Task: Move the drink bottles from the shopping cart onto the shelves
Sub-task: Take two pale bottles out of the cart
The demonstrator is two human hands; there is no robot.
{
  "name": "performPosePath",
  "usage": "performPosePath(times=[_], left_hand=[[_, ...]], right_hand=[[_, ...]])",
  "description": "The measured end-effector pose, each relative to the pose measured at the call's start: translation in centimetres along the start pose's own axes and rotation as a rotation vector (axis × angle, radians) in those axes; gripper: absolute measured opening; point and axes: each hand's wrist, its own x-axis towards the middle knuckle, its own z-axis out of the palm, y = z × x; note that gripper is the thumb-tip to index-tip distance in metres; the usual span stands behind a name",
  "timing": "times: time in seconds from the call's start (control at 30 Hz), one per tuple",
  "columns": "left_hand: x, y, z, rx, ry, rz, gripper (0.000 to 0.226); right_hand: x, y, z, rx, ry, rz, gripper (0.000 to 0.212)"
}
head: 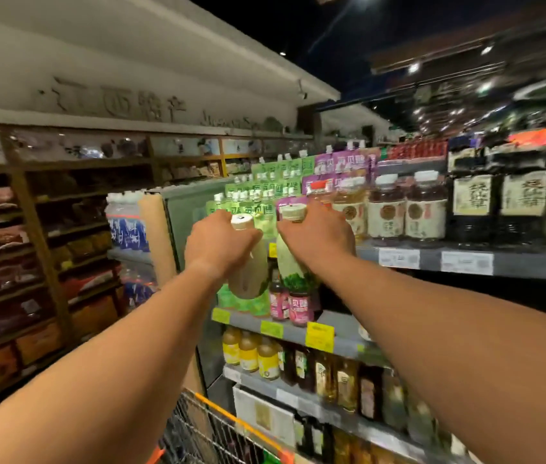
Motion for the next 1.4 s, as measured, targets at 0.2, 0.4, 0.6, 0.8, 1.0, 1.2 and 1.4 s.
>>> performPosePath(times=[0.2, 0.4, 0.6, 0.8, 1.0, 1.2, 1.4], left_hand=[[-3.3, 15.2, 4.5, -0.156, -0.071, 0.176, 0.039], [-8.8, 29.7, 9.1, -0.328, -0.229, 0.244, 0.053], [-14.4, 41.6, 12.4, -0.506, -0.351, 0.365, 0.043], [-16.8, 49.9, 15.3, -0.535, -0.423, 0.425, 0.044], [-15.1, 55.1, 18.5, -0.525, -0.477, 0.469, 0.048], [-11.6, 58.7, 21.5, -0.361, -0.491, 0.536, 0.046], [-9.8, 61.7, 24.3, -0.042, -0.610, 0.622, 0.026]], right_hand=[[0.2, 9.8, -13.6, -0.112, 0.156, 0.084, 0.046], [-1.3, 19.9, -26.4, -0.202, 0.266, 0.174, 0.038], [-2.9, 27.7, -36.7, -0.325, 0.369, 0.258, 0.028], [-2.1, 32.5, -42.4, -0.380, 0.479, 0.336, 0.039], [0.9, 35.9, -44.7, -0.415, 0.485, 0.346, 0.036], [7.0, 38.1, -46.3, -0.409, 0.437, 0.288, 0.043], [11.7, 41.2, -46.2, -0.549, 0.150, 0.245, 0.041]])
